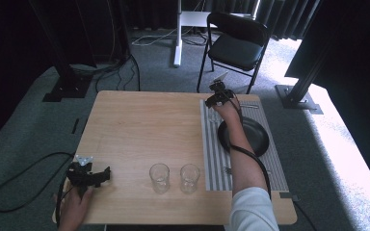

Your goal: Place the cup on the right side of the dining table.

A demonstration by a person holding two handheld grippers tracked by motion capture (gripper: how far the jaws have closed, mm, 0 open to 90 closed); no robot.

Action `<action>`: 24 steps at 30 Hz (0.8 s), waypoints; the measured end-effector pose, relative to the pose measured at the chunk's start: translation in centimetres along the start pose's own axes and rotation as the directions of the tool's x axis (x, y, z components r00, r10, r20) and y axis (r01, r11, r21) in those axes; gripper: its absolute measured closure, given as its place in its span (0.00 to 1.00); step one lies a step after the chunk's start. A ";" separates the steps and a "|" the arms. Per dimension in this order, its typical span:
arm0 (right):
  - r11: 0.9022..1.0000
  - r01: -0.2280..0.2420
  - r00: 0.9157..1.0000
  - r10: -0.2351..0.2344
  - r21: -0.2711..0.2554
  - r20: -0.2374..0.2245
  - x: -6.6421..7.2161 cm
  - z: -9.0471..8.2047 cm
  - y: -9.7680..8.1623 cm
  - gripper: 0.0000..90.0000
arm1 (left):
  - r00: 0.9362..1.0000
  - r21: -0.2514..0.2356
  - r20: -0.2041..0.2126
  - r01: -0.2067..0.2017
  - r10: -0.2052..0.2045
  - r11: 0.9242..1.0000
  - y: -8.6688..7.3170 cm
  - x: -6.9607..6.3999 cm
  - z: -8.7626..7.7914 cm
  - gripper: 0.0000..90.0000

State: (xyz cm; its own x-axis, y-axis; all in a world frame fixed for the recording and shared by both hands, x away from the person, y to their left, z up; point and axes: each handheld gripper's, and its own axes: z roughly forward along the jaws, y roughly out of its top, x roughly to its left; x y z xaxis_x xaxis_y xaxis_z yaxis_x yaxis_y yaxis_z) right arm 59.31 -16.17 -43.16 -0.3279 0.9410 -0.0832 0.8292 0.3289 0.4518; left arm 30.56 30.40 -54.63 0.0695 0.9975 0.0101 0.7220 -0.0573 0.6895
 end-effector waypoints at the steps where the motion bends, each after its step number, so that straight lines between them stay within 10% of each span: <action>1: 1.000 0.003 1.000 -0.003 0.002 -0.002 0.0 0.0 0.0 0.31 | 1.000 0.000 0.000 0.000 0.000 1.000 0.0 0.0 0.0 0.03; 24: 0.994 -0.102 0.993 0.100 -0.030 -0.056 -0.5 -0.8 -2.5 0.17 | 1.000 0.000 0.000 0.001 -0.001 1.000 0.0 0.0 0.0 0.03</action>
State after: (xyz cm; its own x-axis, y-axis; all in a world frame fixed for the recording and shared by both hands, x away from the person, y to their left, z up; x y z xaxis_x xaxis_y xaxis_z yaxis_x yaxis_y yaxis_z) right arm 57.06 -17.52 -43.58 -0.2680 0.9633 0.0118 0.8442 0.2289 0.4847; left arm 30.56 30.40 -54.63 0.0691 0.9976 0.0098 0.7220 -0.0568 0.6896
